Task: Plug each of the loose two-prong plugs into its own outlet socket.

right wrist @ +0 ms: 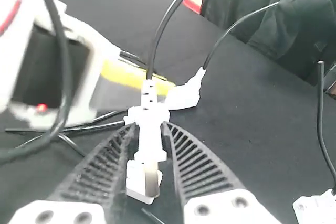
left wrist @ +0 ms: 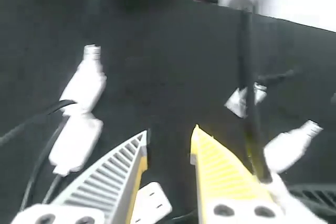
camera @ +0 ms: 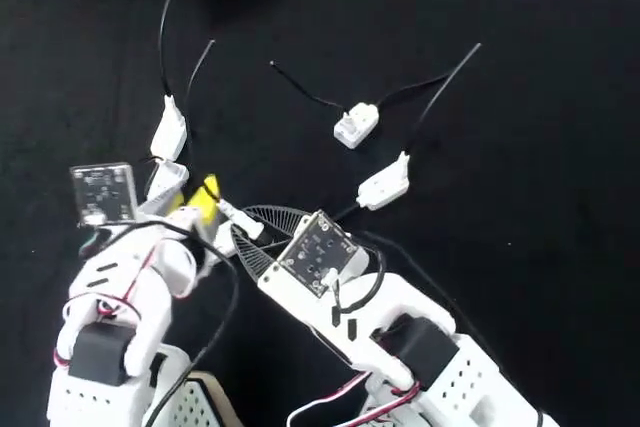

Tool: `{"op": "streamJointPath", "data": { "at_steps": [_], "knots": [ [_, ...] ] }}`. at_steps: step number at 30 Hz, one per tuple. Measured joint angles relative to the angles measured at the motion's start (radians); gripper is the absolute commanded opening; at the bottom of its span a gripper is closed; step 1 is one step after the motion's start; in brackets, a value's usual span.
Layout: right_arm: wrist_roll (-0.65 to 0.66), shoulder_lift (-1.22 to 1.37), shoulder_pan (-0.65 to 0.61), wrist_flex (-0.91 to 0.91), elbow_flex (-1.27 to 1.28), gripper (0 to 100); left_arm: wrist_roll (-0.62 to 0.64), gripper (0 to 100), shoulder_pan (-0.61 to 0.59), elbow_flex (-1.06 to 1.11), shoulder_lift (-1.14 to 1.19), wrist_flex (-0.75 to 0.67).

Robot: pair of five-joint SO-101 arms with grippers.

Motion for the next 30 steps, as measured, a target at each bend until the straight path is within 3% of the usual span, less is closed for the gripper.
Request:
{"op": "streamJointPath", "data": {
  "at_steps": [4, 12, 21, 25, 30],
  "knots": [
    [-0.002, -0.011, 0.003, 0.009, 0.0, 1.1, -0.006, 15, 0.087, -0.034, -0.005, 0.0],
    [-0.002, -0.011, 0.003, 0.083, 0.006, 1.1, -0.084, 15, 0.11, -0.057, -0.002, 0.0],
    [0.0, -0.011, 0.002, 0.095, 0.006, 1.1, -0.295, 15, 0.273, -0.11, -0.009, 0.13],
    [0.0, -0.011, -0.002, 0.095, 0.006, 1.1, -0.311, 15, 0.262, -0.13, -0.011, 0.164],
    [0.0, -0.011, 0.0, 0.124, 0.002, 1.1, -0.324, 15, 0.092, -0.13, -0.011, 0.209]
  ]
}}
